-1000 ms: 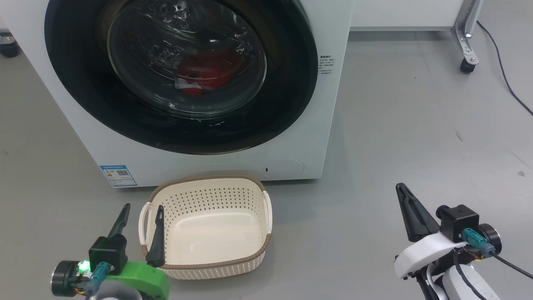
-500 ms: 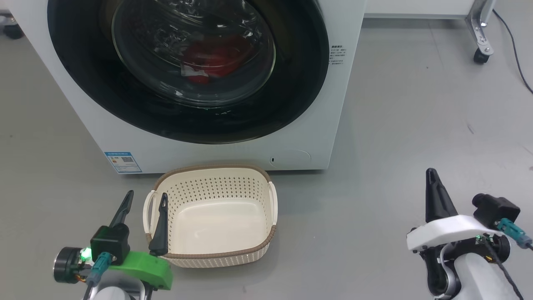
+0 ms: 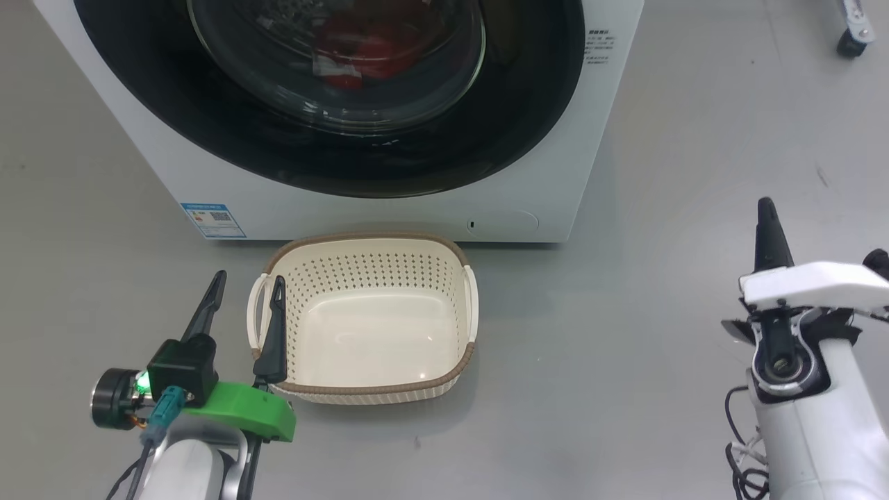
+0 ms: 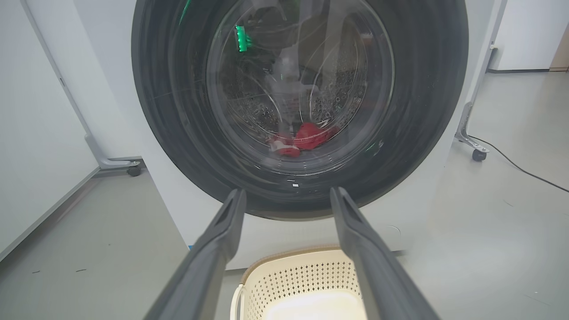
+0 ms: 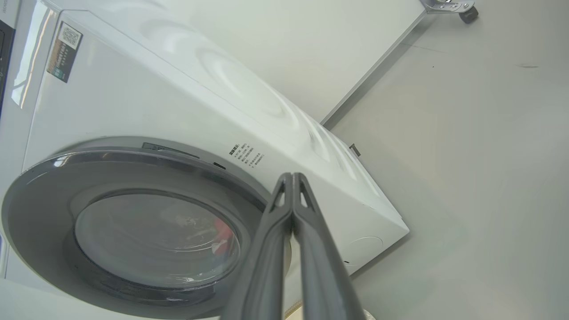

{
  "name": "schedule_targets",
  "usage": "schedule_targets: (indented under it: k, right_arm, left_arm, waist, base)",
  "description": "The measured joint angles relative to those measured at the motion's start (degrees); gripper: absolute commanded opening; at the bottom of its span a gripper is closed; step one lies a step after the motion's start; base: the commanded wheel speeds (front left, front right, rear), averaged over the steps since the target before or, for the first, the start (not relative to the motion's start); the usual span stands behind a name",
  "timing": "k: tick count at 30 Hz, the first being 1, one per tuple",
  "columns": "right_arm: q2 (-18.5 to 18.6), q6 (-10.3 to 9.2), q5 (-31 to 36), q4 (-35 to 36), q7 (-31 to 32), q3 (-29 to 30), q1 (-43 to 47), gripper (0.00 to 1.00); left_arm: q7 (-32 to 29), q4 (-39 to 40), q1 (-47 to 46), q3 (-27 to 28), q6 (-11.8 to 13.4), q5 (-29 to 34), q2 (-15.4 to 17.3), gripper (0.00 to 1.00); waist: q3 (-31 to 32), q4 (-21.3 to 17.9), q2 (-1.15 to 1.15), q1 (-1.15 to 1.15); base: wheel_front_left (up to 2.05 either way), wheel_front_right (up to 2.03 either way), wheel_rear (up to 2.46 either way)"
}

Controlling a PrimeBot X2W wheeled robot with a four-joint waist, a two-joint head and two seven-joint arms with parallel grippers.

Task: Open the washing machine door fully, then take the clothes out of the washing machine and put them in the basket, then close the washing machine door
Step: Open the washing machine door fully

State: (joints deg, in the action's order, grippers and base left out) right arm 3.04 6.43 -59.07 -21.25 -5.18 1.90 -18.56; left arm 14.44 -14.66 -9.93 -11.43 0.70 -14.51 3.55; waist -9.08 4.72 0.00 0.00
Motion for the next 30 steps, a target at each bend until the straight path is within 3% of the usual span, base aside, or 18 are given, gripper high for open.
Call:
schedule_targets:
  k: [5,16,30]
  right_arm:
    - [0.0,0.0,-8.1,-0.6,4.6,2.5,-5.5,0.0]
    - [0.5,-0.12,-18.1,-1.1,14.2,5.5,-18.4,0.0]
    - [5.1,-3.18,-25.7,-3.2,26.5,6.2,-29.9,0.0]
  left_arm:
    - [0.0,0.7,-1.4,0.0,-0.1,0.0,-0.5,1.0]
    - [0.0,2.5,-5.3,-0.7,-0.5,0.0,-1.0,1.0]
    - [0.0,3.0,-8.8,-2.2,-1.1,0.1,-1.5,1.0]
  waist:
    - [-2.6,1.1,0.0,0.0]
    - [-9.0,3.4,0.0,0.0]
    - [-14.9,6.7,0.0,0.01]
  base:
    - [0.0,0.0,0.0]
    - [0.0,0.0,0.0]
    - [0.0,0.0,0.0]
